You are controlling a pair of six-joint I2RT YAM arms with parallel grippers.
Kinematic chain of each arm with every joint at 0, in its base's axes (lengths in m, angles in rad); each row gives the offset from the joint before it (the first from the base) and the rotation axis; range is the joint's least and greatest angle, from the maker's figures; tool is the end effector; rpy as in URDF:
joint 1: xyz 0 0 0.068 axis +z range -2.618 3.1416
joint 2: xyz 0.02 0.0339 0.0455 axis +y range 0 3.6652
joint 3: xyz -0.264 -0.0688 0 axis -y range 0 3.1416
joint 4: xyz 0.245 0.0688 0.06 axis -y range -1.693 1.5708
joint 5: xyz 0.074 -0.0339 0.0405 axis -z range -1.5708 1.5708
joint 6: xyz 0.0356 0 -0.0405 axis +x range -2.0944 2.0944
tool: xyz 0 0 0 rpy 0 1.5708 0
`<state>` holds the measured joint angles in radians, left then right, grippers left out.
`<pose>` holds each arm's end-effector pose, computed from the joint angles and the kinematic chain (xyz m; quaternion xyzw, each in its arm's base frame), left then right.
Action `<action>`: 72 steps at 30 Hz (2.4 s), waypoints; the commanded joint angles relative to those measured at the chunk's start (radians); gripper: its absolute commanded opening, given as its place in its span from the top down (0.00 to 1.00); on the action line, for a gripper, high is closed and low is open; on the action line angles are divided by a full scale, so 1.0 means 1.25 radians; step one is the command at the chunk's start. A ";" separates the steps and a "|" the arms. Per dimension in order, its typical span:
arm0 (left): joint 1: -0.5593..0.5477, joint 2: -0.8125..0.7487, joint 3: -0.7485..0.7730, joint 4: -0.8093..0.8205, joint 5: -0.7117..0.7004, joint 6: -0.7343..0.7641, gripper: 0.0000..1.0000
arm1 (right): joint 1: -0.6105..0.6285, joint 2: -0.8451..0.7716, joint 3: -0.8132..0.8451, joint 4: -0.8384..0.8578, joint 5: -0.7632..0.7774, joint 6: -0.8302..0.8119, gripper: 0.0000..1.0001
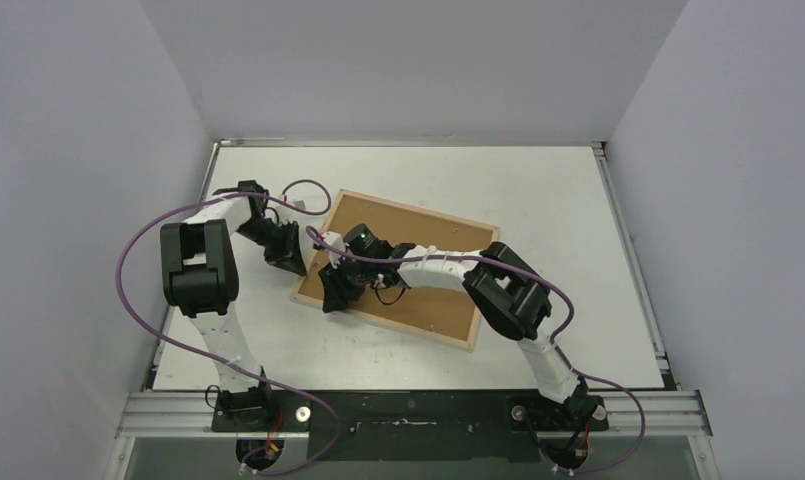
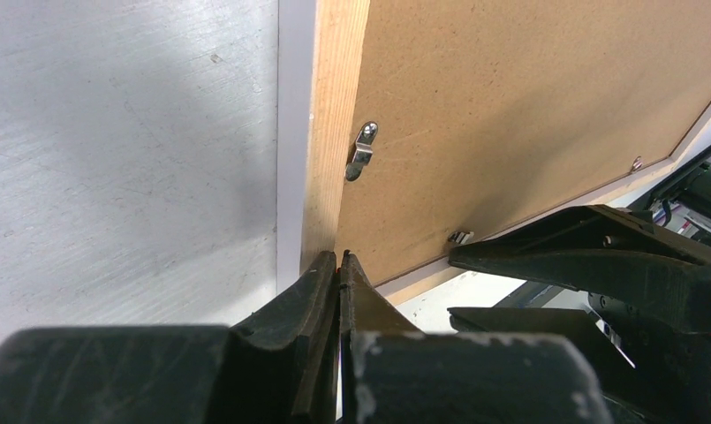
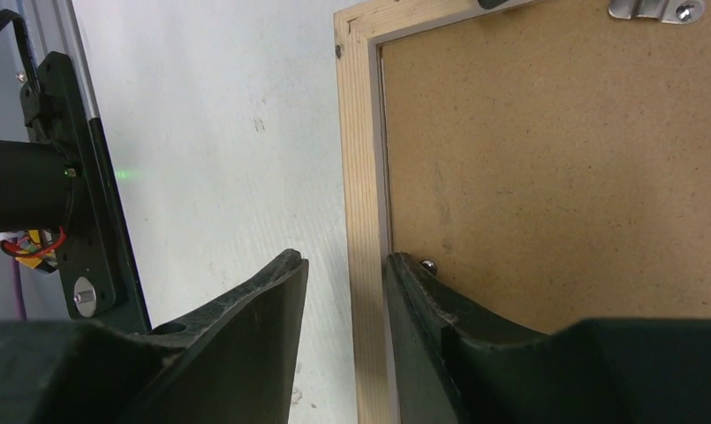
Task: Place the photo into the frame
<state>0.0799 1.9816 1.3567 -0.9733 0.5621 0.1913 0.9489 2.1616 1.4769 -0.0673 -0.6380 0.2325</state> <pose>0.3568 0.0095 0.1568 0.0497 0.9594 -0.2766 0.0244 0.2564 0.3941 0.1542 -0.4223 0.7720 0.4495 0.1537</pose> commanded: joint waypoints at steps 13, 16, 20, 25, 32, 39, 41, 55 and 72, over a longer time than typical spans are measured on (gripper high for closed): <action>-0.002 -0.004 0.031 0.002 0.019 0.006 1.00 | -0.075 -0.090 -0.083 0.122 -0.026 0.135 0.57; -0.002 -0.004 0.027 0.003 0.019 0.007 1.00 | -0.075 -0.088 -0.110 0.126 -0.037 0.133 0.55; -0.002 -0.003 0.026 0.002 0.016 0.010 1.00 | -0.073 -0.080 -0.127 0.134 -0.055 0.139 0.55; -0.002 -0.004 0.025 0.001 0.018 0.010 1.00 | -0.065 -0.071 -0.130 0.139 -0.064 0.141 0.55; -0.001 -0.003 0.024 0.002 0.017 0.008 1.00 | -0.049 -0.067 -0.128 0.135 -0.068 0.144 0.57; -0.002 -0.004 0.021 0.002 0.018 0.009 1.00 | -0.040 -0.061 -0.124 0.138 -0.067 0.144 0.58; -0.002 -0.005 0.020 0.002 0.018 0.011 1.00 | -0.040 -0.056 -0.118 0.136 -0.069 0.144 0.59; 0.003 -0.008 0.019 -0.002 0.019 0.015 1.00 | -0.069 -0.034 -0.053 0.093 -0.052 0.118 0.55; 0.005 -0.006 0.021 -0.002 0.019 0.014 1.00 | -0.031 -0.022 -0.083 0.122 -0.063 0.144 0.57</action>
<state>0.0803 1.9816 1.3605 -0.9752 0.5625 0.1955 0.8951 2.1357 1.3766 0.0540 -0.7071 0.4099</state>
